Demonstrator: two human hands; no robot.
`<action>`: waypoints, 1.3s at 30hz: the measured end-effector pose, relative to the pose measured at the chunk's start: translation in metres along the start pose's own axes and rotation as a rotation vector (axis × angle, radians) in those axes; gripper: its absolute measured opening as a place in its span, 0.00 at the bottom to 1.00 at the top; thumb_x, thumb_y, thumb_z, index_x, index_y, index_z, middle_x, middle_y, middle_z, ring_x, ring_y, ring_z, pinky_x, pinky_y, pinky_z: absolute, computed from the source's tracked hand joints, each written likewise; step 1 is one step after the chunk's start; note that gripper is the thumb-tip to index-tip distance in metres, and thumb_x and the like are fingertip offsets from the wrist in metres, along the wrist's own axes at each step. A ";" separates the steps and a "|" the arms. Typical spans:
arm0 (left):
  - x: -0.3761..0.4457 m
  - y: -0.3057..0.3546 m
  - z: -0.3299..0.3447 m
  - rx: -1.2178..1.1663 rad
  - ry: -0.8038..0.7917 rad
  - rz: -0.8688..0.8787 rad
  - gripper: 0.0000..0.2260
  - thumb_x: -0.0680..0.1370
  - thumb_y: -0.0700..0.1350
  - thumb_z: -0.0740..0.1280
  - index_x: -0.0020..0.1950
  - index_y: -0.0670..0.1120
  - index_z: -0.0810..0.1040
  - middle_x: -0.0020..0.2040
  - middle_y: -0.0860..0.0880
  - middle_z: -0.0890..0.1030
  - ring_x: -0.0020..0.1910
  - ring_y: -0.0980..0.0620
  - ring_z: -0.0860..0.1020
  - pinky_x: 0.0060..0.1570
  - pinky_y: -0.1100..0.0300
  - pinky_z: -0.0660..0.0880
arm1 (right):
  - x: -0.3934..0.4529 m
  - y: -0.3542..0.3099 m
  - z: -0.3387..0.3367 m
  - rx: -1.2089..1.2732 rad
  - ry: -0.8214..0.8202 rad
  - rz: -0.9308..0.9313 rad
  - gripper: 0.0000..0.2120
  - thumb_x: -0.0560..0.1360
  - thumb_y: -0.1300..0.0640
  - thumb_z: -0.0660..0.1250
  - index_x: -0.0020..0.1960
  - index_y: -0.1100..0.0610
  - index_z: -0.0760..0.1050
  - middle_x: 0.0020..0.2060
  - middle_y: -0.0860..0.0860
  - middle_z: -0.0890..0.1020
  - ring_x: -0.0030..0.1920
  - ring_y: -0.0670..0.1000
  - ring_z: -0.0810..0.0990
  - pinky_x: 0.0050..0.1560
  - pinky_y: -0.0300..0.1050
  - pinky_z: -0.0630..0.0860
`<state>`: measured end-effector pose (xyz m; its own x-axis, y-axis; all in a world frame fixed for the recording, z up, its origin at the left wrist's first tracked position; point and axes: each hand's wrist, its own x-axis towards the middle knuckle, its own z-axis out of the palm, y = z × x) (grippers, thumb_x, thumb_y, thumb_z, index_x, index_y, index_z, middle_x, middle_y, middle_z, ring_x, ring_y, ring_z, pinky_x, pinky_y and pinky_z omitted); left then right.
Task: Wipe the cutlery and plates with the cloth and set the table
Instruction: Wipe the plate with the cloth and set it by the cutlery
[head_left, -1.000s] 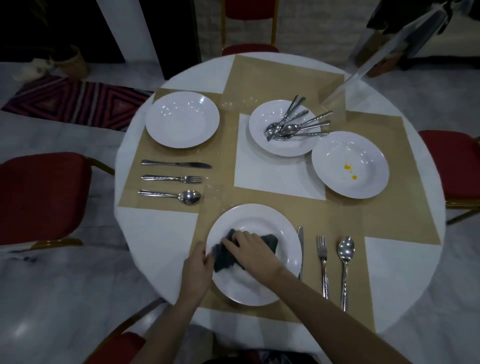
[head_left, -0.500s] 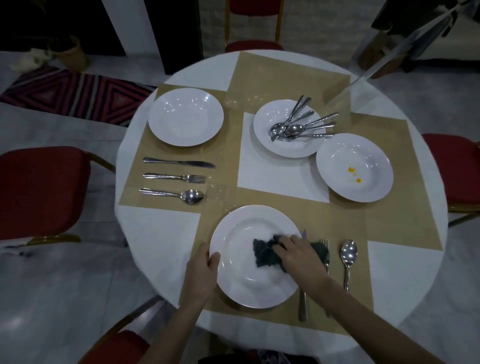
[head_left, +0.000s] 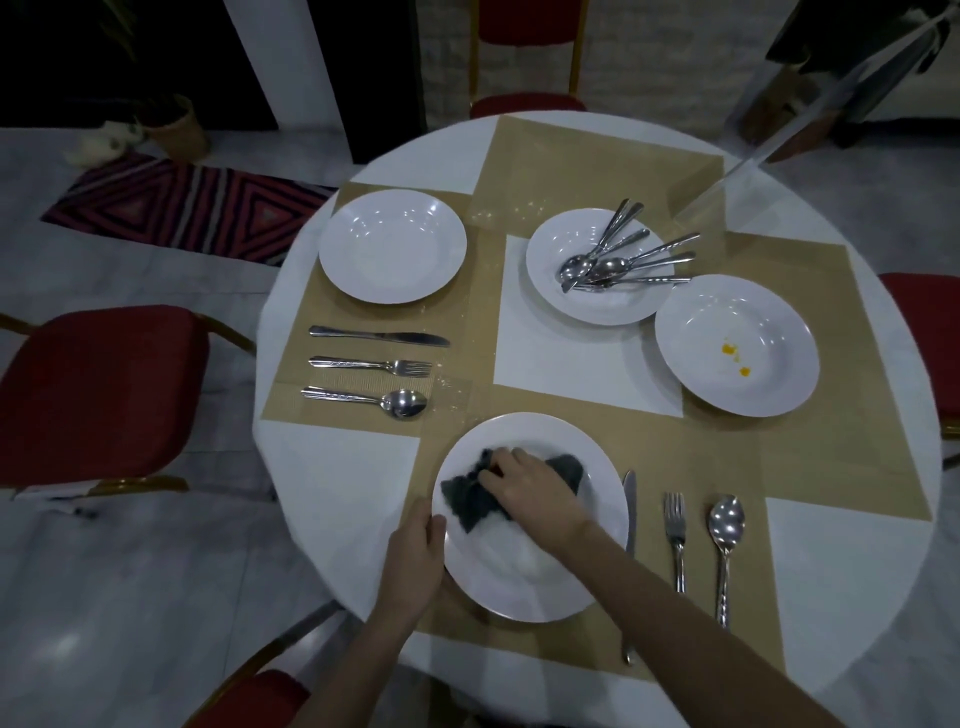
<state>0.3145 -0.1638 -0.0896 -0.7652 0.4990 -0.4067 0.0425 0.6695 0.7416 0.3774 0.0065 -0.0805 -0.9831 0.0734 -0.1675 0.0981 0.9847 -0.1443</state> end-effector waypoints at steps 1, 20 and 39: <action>0.000 -0.001 0.000 0.003 0.001 -0.005 0.05 0.83 0.44 0.58 0.52 0.47 0.72 0.45 0.51 0.79 0.42 0.59 0.76 0.46 0.64 0.71 | -0.002 0.012 -0.007 -0.039 0.005 -0.017 0.18 0.74 0.64 0.66 0.63 0.59 0.74 0.59 0.59 0.75 0.57 0.59 0.76 0.58 0.52 0.73; 0.001 0.002 0.009 0.027 0.059 -0.044 0.08 0.83 0.44 0.56 0.47 0.48 0.74 0.42 0.50 0.79 0.41 0.54 0.79 0.44 0.64 0.74 | -0.018 -0.052 0.001 0.178 -0.046 0.121 0.21 0.76 0.60 0.65 0.68 0.62 0.70 0.60 0.61 0.78 0.58 0.61 0.79 0.59 0.53 0.76; -0.008 0.004 -0.001 0.080 0.002 -0.009 0.05 0.82 0.45 0.58 0.48 0.50 0.71 0.46 0.51 0.79 0.44 0.54 0.79 0.50 0.63 0.76 | -0.096 -0.008 -0.003 0.043 -0.073 0.288 0.29 0.42 0.63 0.84 0.42 0.57 0.83 0.33 0.51 0.83 0.33 0.50 0.81 0.31 0.40 0.78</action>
<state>0.3196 -0.1654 -0.0825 -0.7672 0.4919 -0.4118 0.0872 0.7159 0.6927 0.4701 -0.0081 -0.0603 -0.9005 0.3357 -0.2765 0.3792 0.9173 -0.1212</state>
